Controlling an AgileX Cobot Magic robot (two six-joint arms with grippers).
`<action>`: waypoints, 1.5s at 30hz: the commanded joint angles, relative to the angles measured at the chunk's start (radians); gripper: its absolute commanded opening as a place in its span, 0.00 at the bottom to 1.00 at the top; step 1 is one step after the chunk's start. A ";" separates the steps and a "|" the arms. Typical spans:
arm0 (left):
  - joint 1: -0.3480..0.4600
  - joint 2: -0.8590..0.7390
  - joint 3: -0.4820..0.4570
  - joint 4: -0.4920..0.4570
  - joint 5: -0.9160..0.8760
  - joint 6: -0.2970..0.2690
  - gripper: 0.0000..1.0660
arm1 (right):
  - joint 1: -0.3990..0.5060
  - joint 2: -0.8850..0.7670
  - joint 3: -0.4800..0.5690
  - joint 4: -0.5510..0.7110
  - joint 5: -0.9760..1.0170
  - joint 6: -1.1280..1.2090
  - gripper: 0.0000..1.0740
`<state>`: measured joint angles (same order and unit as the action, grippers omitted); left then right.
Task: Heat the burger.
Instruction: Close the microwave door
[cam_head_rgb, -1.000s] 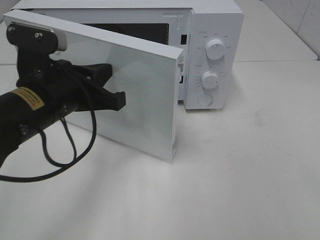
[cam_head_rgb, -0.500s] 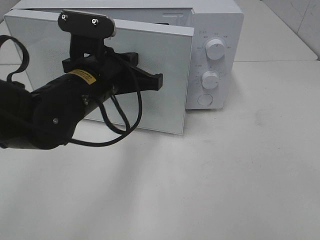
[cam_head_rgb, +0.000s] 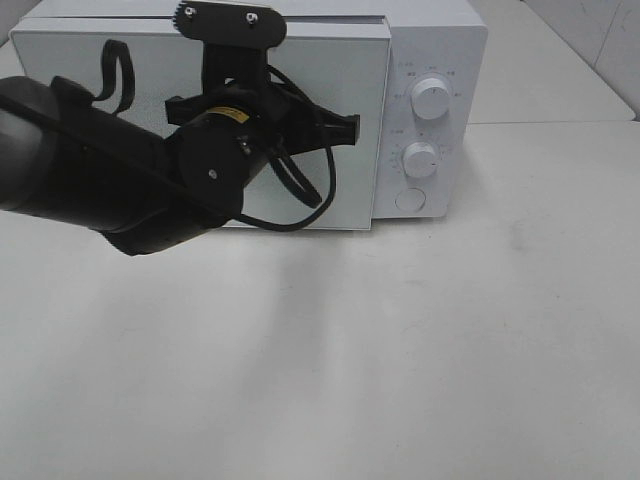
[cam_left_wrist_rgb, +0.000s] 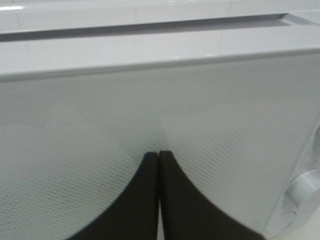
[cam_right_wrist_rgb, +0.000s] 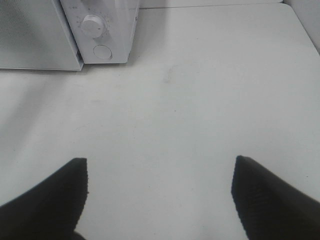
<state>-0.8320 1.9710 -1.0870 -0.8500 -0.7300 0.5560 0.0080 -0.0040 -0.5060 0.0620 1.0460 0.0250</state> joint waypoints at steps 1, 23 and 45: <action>0.005 0.023 -0.051 -0.037 -0.015 0.037 0.00 | -0.008 -0.027 0.002 0.004 -0.012 0.005 0.71; 0.060 0.062 -0.153 -0.112 0.029 0.115 0.00 | -0.008 -0.027 0.002 0.004 -0.012 0.005 0.71; -0.004 -0.129 -0.026 -0.100 0.581 0.214 0.01 | -0.008 -0.027 0.002 0.004 -0.012 0.005 0.71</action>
<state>-0.8400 1.8520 -1.1140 -0.9610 -0.1800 0.7650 0.0080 -0.0040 -0.5060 0.0620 1.0450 0.0250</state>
